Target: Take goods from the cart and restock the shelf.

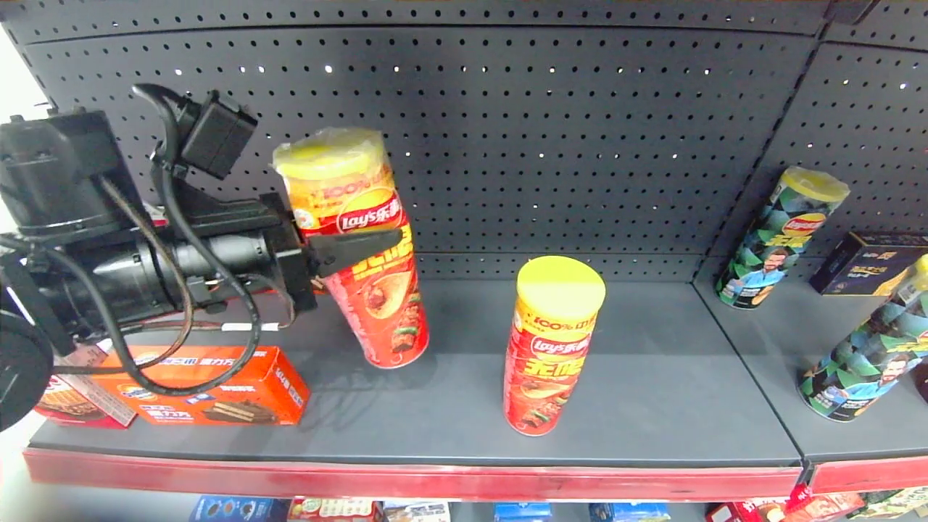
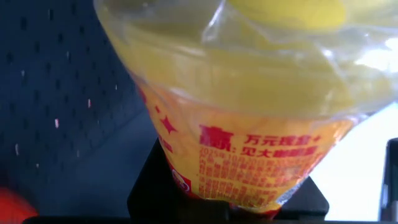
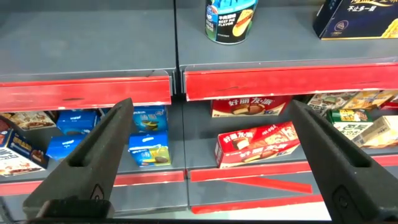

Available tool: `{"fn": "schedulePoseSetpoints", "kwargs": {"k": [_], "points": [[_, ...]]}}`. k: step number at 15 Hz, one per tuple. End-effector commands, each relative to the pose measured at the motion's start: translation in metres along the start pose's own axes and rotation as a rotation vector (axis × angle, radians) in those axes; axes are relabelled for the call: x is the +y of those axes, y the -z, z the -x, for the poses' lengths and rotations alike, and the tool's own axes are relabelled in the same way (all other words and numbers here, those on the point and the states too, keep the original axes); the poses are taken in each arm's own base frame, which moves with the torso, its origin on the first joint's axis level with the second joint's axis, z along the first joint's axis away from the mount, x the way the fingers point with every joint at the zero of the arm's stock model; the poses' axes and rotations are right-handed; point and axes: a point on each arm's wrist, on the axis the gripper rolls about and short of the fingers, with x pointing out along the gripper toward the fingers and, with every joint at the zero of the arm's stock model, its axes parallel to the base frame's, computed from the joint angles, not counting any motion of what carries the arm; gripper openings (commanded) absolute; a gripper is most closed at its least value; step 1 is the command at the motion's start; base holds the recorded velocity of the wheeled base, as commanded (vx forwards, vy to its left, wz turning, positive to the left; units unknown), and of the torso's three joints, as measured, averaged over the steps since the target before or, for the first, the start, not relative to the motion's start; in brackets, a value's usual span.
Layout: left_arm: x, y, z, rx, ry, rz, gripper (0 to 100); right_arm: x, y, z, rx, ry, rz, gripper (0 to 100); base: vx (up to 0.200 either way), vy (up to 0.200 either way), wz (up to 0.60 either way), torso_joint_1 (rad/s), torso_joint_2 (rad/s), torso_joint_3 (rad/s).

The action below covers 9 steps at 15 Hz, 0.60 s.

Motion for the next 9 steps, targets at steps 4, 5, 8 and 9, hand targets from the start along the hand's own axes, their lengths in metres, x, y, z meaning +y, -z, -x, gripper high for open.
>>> {"fn": "schedulePoseSetpoints", "kwargs": {"k": [4,5,8,9], "points": [[0.020,0.010,-0.051,0.100,0.090,0.033,0,0.000,0.000,-0.001,0.007,0.000,0.000,100,0.000,0.000,0.00,0.000,0.00,0.000],[0.025,0.013,-0.059,0.110,0.111,0.042,0,0.000,0.000,-0.001,0.007,0.000,0.000,100,0.000,0.000,0.00,0.000,0.00,0.000],[0.036,0.021,-0.090,0.104,0.136,0.020,0,0.000,0.000,-0.001,0.007,0.000,0.000,100,0.000,0.000,0.00,0.000,0.00,0.000],[0.040,0.023,-0.095,0.104,0.135,0.014,0,0.000,0.000,-0.001,0.007,0.000,0.000,100,0.000,0.000,0.00,0.000,0.00,0.000]]}}
